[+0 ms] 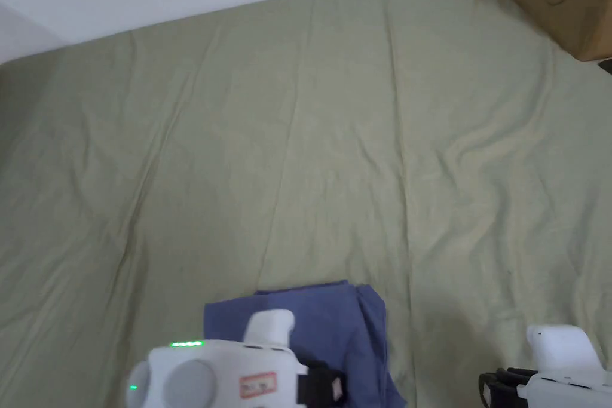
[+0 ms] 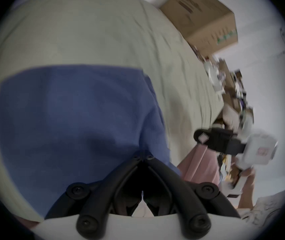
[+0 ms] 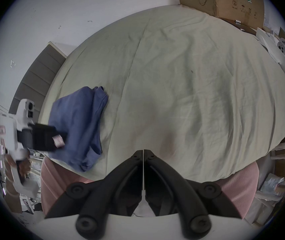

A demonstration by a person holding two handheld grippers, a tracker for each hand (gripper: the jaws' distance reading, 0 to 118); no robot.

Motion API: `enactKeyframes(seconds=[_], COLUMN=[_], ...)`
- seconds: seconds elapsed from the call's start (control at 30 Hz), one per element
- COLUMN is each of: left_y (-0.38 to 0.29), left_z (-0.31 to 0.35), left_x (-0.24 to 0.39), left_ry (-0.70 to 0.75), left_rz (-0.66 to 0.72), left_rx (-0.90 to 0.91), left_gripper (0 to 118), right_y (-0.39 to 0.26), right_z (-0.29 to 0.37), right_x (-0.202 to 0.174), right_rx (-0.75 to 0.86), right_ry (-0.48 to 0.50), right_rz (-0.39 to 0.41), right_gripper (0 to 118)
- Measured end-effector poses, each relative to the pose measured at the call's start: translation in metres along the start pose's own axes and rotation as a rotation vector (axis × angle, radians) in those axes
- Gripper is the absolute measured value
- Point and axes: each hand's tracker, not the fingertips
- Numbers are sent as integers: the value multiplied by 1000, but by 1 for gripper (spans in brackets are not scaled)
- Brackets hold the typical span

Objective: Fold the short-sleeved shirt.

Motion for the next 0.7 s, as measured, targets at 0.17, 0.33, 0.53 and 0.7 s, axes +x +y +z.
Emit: enactKeyframes(seconds=[0.17,0.33,0.53,0.7], left_y=[-6,-8,-14,-45], left_z=[-30,-15,61,136], left_x=[10,16,-31,-102], left_ry=[-27,-106,-169,-32], left_rz=[-2,-25,106,283], left_rx=[-37,-9,216,385], left_gripper=[0,0,0,0], right_y=[-4,-6,2,25], right_z=[0,2,4,-5], right_x=[4,7,-12,-63], right_rx=[-14,-21,-27,-11], right_ry=[-13,-28,-16,68], right_rz=[9,3,44,183], right_gripper=[1,1,1,1])
